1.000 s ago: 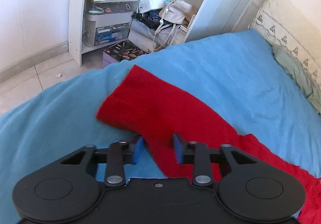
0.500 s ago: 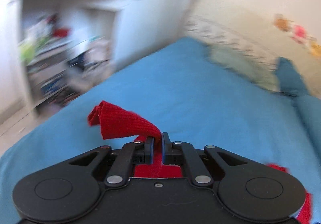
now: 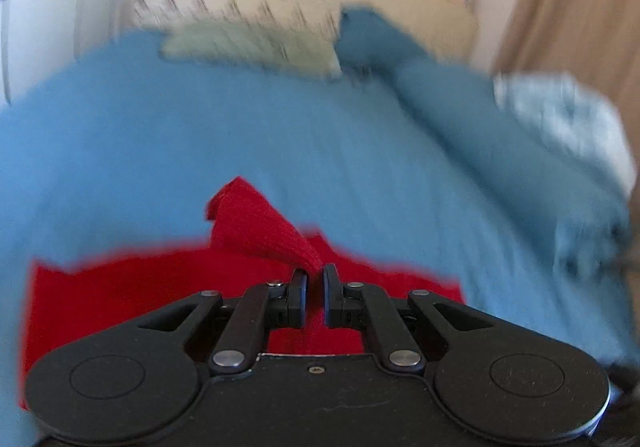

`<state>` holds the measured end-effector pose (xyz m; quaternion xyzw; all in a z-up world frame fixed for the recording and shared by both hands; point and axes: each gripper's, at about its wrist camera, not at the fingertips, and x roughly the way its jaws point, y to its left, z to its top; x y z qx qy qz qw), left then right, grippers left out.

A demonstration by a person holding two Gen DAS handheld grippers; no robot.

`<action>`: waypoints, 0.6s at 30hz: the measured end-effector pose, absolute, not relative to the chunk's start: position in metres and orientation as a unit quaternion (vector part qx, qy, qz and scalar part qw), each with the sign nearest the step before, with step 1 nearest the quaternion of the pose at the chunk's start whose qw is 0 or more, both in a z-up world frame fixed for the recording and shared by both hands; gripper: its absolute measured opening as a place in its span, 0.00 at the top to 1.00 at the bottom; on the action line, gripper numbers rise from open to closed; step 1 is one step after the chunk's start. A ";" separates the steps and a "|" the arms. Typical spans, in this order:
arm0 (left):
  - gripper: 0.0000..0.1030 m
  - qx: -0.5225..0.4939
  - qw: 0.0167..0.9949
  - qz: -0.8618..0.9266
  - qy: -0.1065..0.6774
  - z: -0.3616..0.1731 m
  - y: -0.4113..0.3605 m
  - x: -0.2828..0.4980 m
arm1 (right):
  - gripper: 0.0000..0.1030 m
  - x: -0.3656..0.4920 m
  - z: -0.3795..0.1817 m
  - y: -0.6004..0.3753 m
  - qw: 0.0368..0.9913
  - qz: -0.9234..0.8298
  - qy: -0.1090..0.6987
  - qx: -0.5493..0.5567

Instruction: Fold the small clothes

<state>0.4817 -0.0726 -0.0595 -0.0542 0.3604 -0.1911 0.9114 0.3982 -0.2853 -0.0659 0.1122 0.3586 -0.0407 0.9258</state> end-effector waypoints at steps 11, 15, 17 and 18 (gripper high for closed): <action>0.30 -0.017 0.878 -0.212 0.429 -0.124 -0.103 0.478 | 0.00 0.403 -0.088 -0.320 0.915 -0.024 0.389 0.107; 0.28 0.008 0.890 -0.200 0.410 -0.097 -0.077 0.463 | 0.00 0.419 -0.078 -0.297 0.917 0.010 0.388 0.086; 0.28 0.014 0.894 -0.180 0.409 -0.090 -0.054 0.459 | 0.00 0.437 -0.079 -0.277 0.905 0.038 0.416 0.073; 0.28 0.016 0.896 -0.169 0.409 -0.089 -0.041 0.457 | 0.00 0.448 -0.082 -0.263 0.896 0.052 0.436 0.063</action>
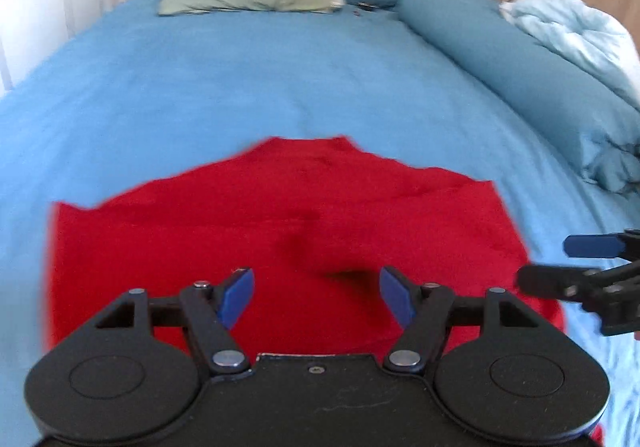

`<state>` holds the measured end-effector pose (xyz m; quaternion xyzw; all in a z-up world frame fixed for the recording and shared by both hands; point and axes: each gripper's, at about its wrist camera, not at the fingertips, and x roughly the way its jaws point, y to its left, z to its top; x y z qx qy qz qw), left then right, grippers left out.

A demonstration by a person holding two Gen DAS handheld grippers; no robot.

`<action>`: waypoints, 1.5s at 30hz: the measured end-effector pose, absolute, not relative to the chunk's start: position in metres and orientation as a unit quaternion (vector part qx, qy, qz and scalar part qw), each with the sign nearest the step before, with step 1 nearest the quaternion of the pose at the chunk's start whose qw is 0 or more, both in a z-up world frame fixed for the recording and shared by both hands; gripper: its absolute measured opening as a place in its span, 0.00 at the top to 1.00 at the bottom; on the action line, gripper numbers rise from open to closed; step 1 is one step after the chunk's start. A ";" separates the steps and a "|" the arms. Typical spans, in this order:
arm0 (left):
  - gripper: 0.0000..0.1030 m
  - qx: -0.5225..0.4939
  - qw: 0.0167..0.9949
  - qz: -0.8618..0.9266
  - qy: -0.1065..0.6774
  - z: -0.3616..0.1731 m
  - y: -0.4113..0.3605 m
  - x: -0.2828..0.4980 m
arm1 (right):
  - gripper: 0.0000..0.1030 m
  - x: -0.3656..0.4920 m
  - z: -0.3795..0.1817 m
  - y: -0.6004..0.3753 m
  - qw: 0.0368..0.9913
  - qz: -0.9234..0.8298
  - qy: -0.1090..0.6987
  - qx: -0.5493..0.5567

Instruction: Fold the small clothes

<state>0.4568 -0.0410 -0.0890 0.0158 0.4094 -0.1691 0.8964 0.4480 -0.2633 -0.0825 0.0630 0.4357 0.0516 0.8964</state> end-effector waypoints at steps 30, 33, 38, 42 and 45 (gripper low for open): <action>0.28 0.022 0.888 -0.086 0.451 -0.129 0.076 0.459 | 0.18 0.473 -0.156 -0.292 0.889 -0.070 0.420 0.167; 0.28 0.030 0.886 -0.078 0.456 -0.133 0.077 0.459 | 0.19 0.472 -0.157 -0.289 0.890 -0.084 0.414 0.171; 0.28 0.042 0.887 -0.060 0.456 -0.136 0.080 0.461 | 0.81 0.492 -0.148 -0.289 0.886 -0.131 0.422 0.143; 0.28 0.045 0.886 -0.042 0.459 -0.142 0.083 0.464 | 0.81 0.487 -0.120 -0.283 0.915 -0.122 0.378 0.072; 0.28 0.041 0.884 -0.021 0.465 -0.148 0.084 0.467 | 0.81 0.486 -0.125 -0.292 0.913 -0.126 0.383 0.065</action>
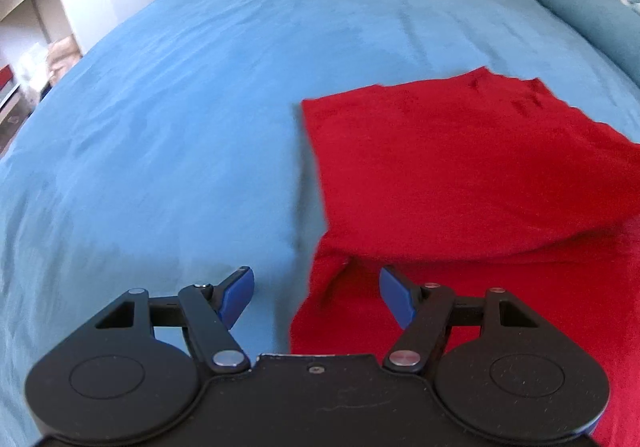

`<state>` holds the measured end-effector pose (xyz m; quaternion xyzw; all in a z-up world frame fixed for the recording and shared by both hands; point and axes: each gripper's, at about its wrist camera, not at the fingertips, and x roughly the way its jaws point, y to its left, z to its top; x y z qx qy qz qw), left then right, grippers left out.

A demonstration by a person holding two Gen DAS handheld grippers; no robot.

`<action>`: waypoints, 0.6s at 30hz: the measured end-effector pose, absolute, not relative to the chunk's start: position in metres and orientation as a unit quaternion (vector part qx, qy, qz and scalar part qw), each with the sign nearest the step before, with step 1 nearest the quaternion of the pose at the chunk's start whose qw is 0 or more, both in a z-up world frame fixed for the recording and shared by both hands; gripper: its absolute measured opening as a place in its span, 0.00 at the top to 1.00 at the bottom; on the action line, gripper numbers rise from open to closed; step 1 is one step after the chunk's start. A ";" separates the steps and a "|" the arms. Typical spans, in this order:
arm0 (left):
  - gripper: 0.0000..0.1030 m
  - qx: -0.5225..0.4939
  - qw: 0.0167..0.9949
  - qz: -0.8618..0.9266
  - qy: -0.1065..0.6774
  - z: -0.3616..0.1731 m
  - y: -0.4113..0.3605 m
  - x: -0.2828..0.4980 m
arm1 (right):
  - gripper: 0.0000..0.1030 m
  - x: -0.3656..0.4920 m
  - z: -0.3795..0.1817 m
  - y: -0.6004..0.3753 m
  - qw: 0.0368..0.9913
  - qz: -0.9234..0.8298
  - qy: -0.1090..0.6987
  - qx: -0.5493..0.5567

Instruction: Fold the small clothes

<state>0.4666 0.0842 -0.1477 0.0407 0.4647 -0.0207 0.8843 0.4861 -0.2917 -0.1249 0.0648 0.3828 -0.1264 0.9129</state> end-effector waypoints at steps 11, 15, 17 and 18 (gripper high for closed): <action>0.27 0.005 0.872 0.044 0.488 -0.150 0.106 0.466 | 0.26 0.489 -0.152 -0.302 0.896 -0.171 0.408 0.050; 0.28 0.015 0.888 -0.001 0.460 -0.124 0.090 0.453 | 0.00 0.466 -0.124 -0.278 0.931 -0.152 0.331 0.004; 0.16 0.024 0.900 -0.057 0.432 -0.110 0.073 0.445 | 0.00 0.470 -0.127 -0.266 0.934 -0.105 0.340 -0.023; 0.10 0.037 0.903 -0.070 0.421 -0.106 0.062 0.442 | 0.00 0.475 -0.132 -0.261 0.932 -0.087 0.352 -0.028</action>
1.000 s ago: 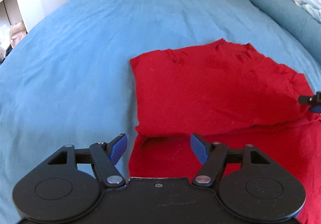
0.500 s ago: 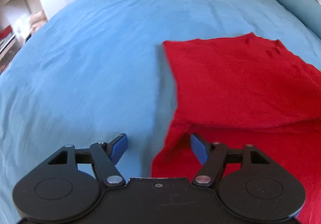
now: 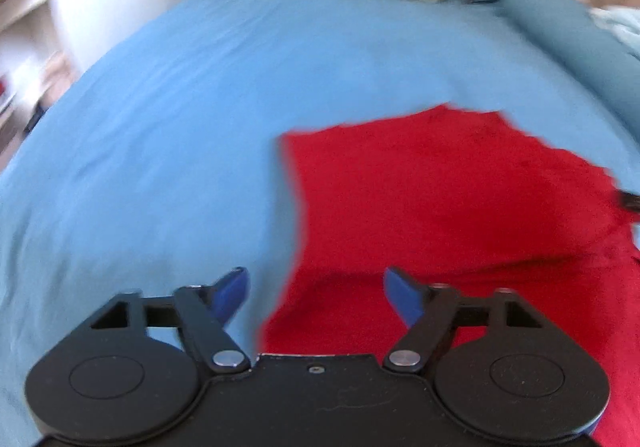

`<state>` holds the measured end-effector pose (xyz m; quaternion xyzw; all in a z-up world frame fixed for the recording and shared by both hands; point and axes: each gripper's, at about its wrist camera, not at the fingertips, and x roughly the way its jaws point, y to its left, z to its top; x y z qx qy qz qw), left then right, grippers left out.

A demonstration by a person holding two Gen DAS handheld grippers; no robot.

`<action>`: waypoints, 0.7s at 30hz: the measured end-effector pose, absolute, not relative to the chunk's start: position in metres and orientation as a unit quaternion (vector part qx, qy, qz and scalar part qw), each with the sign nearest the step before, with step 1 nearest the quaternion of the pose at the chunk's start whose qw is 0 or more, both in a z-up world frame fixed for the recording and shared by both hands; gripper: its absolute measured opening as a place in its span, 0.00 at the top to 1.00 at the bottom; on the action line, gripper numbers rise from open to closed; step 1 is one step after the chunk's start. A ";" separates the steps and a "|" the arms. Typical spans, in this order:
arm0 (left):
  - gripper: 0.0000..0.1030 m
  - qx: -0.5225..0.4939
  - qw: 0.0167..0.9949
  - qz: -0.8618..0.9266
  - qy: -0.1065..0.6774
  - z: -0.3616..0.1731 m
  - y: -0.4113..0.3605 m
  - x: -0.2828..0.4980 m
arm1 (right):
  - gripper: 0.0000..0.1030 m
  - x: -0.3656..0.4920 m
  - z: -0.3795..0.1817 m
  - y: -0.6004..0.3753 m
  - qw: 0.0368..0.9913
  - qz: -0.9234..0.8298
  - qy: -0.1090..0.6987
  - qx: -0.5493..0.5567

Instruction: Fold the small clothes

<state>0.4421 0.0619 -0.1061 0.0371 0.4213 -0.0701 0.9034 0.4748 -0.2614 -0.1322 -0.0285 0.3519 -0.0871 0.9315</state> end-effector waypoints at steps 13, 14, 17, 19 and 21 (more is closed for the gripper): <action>0.09 0.032 0.901 -0.066 0.428 -0.112 0.051 0.435 | 0.00 0.487 -0.164 -0.300 0.907 -0.032 0.418 0.035; 0.09 0.033 0.901 -0.064 0.428 -0.106 0.054 0.432 | 0.00 0.479 -0.153 -0.302 0.913 -0.028 0.406 0.038; 0.09 0.035 0.907 -0.047 0.417 -0.077 0.059 0.423 | 0.00 0.449 -0.116 -0.303 0.925 -0.016 0.378 0.045; 0.08 0.028 0.916 -0.033 0.398 -0.049 0.066 0.410 | 0.00 0.421 -0.084 -0.307 0.933 -0.006 0.355 0.055; 0.04 0.016 0.924 -0.029 0.382 -0.021 0.075 0.392 | 0.00 0.393 -0.052 -0.311 0.940 -0.001 0.335 0.064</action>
